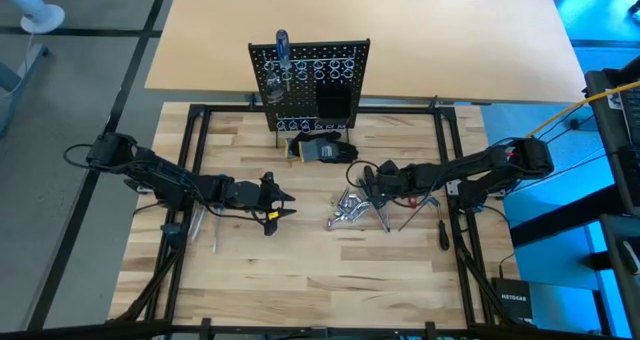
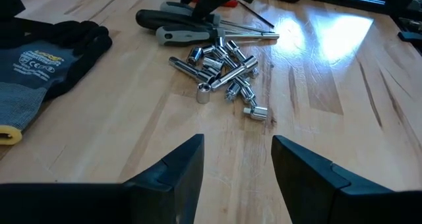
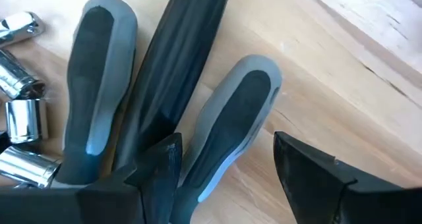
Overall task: Hang tools onto peg board
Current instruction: Hang the right gray screwdriver on the pegboard
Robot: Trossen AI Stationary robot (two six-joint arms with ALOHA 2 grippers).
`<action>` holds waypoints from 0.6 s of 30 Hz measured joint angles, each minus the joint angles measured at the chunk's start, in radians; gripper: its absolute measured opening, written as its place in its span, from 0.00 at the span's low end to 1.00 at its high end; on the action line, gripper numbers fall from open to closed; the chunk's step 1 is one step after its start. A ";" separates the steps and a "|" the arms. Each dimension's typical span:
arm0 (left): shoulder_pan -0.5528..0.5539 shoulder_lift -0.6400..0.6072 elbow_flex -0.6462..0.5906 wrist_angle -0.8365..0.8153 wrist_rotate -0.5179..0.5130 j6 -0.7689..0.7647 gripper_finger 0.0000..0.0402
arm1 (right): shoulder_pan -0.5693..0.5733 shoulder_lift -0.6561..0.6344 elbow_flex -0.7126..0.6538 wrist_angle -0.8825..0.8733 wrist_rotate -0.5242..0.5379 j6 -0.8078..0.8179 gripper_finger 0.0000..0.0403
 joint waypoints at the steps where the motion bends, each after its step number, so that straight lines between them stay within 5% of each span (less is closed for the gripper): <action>1: 0.000 0.000 0.000 0.000 0.000 0.004 0.42 | 0.000 0.000 0.000 -0.001 0.000 0.000 0.59; 9: 0.000 0.000 0.000 0.000 0.000 0.008 0.42 | 0.000 0.044 0.000 0.000 -0.008 0.007 0.53; 18: 0.000 0.000 0.000 0.000 0.000 0.010 0.42 | 0.001 0.056 0.003 0.008 -0.001 -0.036 0.26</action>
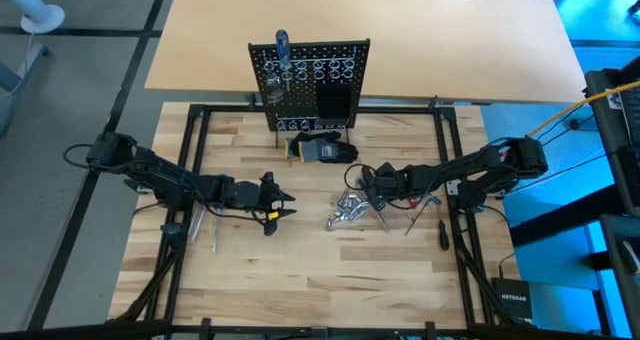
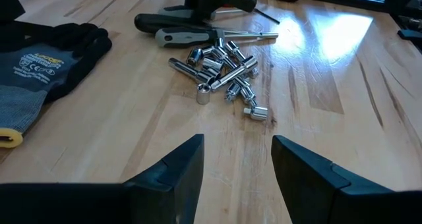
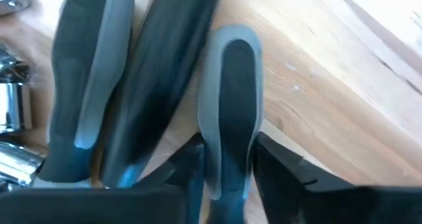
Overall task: Hang tools onto peg board
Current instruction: Hang the right gray screwdriver on the pegboard
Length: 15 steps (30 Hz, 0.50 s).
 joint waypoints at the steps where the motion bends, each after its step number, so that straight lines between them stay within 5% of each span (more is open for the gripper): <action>1: 0.000 0.000 0.000 0.000 0.000 0.000 0.42 | 0.000 0.000 0.000 0.001 0.002 -0.011 0.24; 15: 0.000 0.000 0.000 -0.001 0.000 0.000 0.42 | 0.000 -0.134 0.105 -0.031 0.090 -0.088 0.24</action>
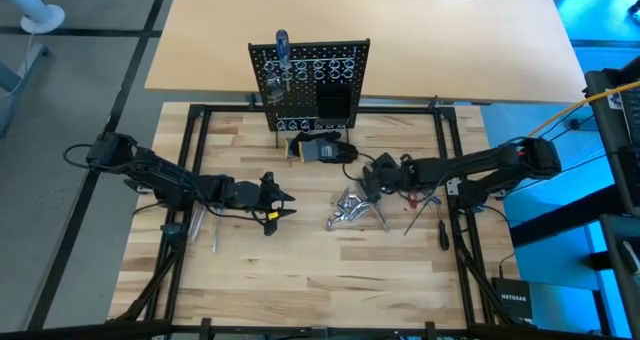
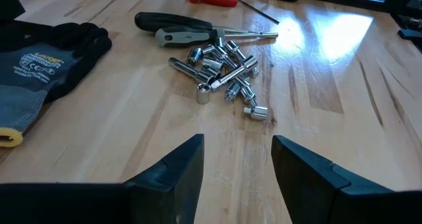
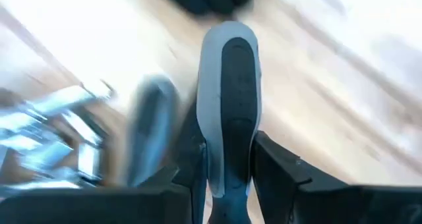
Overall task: Hang tools onto peg board
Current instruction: Hang the right gray screwdriver on the pegboard
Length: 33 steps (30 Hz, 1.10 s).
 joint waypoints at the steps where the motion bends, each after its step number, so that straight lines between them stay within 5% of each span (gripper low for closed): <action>1: 0.000 0.000 0.000 0.000 0.000 0.000 0.42 | 0.000 -0.014 0.017 0.000 0.011 -0.014 0.23; 10: 0.000 0.000 0.000 0.000 0.000 0.000 0.42 | 0.000 -0.069 0.234 0.038 0.097 -0.216 0.24; 18: 0.000 0.000 0.000 0.000 0.000 -0.001 0.42 | 0.000 -0.070 0.379 0.274 0.062 -0.446 0.24; 26: -0.014 0.000 0.000 -0.022 -0.001 -0.048 0.42 | 0.000 -0.070 0.399 0.649 -0.109 -0.644 0.24; 33: -0.014 0.000 0.000 -0.018 -0.024 -0.051 0.42 | -0.024 -0.051 0.400 1.005 -0.143 -0.832 0.24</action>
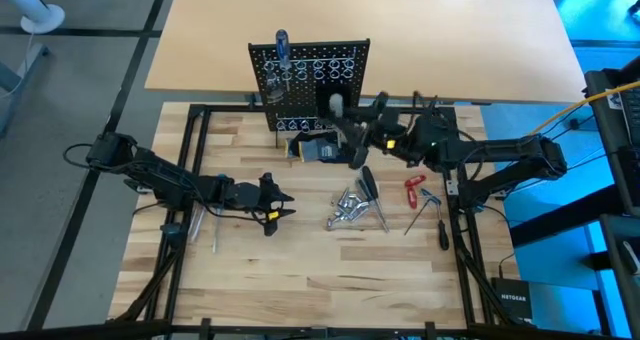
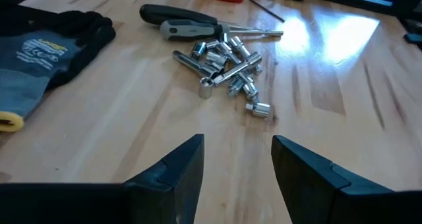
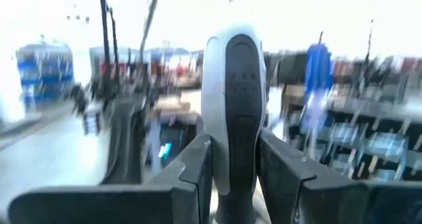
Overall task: Hang tools onto peg board
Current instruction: Hang the right gray screwdriver on the pegboard
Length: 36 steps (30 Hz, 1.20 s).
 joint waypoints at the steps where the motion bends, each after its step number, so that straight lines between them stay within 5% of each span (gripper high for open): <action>1: 0.000 0.000 0.000 0.000 -0.005 0.005 0.42 | -0.012 0.001 0.000 0.025 -0.009 -0.017 0.24; 23: -0.001 0.000 0.000 0.018 -0.016 0.084 0.42 | -0.196 0.017 0.013 0.282 -0.139 0.000 0.25; 36: -0.059 0.000 0.000 0.009 -0.022 -0.006 0.42 | -0.268 0.244 0.392 0.078 -0.253 -0.016 0.25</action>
